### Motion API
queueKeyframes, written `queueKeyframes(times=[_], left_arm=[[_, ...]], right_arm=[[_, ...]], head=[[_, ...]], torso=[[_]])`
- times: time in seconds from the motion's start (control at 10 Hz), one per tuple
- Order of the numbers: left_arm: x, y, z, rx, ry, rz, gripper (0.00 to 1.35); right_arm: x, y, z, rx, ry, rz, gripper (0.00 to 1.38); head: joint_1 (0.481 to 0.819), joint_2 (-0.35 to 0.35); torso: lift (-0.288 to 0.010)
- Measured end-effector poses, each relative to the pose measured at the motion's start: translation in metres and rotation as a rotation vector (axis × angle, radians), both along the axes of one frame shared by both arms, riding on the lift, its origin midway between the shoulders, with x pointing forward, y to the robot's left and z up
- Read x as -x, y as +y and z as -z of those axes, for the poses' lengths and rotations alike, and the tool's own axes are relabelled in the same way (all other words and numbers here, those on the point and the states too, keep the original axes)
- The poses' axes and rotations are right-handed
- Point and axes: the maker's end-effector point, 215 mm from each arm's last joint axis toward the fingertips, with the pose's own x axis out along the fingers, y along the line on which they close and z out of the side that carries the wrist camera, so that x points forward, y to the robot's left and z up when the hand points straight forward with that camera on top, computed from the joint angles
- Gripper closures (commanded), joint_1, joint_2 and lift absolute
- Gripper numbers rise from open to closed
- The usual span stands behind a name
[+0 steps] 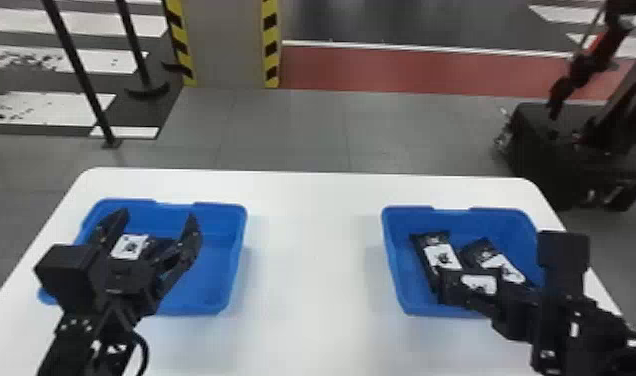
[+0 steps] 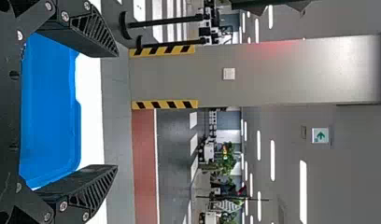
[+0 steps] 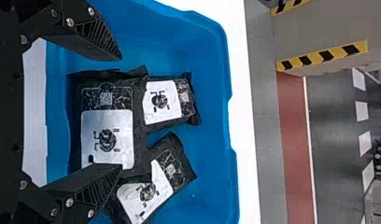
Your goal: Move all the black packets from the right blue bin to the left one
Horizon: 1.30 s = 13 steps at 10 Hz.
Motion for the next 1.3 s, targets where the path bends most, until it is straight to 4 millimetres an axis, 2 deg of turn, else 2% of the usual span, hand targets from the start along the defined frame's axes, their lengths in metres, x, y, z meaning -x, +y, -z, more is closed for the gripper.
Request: queueKeyframes(times=[0.1, 0.4, 0.8, 1.0, 1.1, 1.2, 1.3], left_arm=[[0.0, -0.001, 0.0, 0.001, 0.001, 0.002, 0.19], [0.001, -0.003, 0.001, 0.009, 0.002, 0.007, 0.19], [0.0, -0.006, 0.0, 0.015, 0.0, 0.012, 0.19], [0.0, -0.008, 0.001, 0.019, 0.003, 0.017, 0.19], [0.0, -0.008, 0.002, 0.02, 0.007, 0.02, 0.19], [0.001, -0.009, 0.003, 0.022, 0.009, 0.022, 0.19], [0.001, -0.008, 0.004, 0.023, 0.013, 0.02, 0.19]], right_arm=[[-0.003, -0.004, -0.002, 0.012, 0.001, 0.012, 0.23], [-0.017, -0.016, 0.015, 0.01, 0.033, 0.032, 0.23], [-0.024, -0.012, 0.042, -0.02, 0.086, 0.031, 0.24], [-0.033, -0.015, 0.048, -0.018, 0.088, 0.04, 0.24], [-0.039, -0.016, 0.05, -0.023, 0.086, 0.042, 0.29], [-0.046, -0.016, 0.056, -0.041, 0.09, 0.032, 0.64], [-0.053, -0.014, 0.065, -0.067, 0.105, 0.017, 0.9]], head=[[0.695, -0.063], [0.695, -0.08], [0.695, -0.079], [0.695, -0.082], [0.695, -0.085], [0.695, -0.085], [0.695, -0.082]], torso=[[-0.11], [-0.11], [-0.11], [-0.11], [-0.11], [-0.11], [-0.11]])
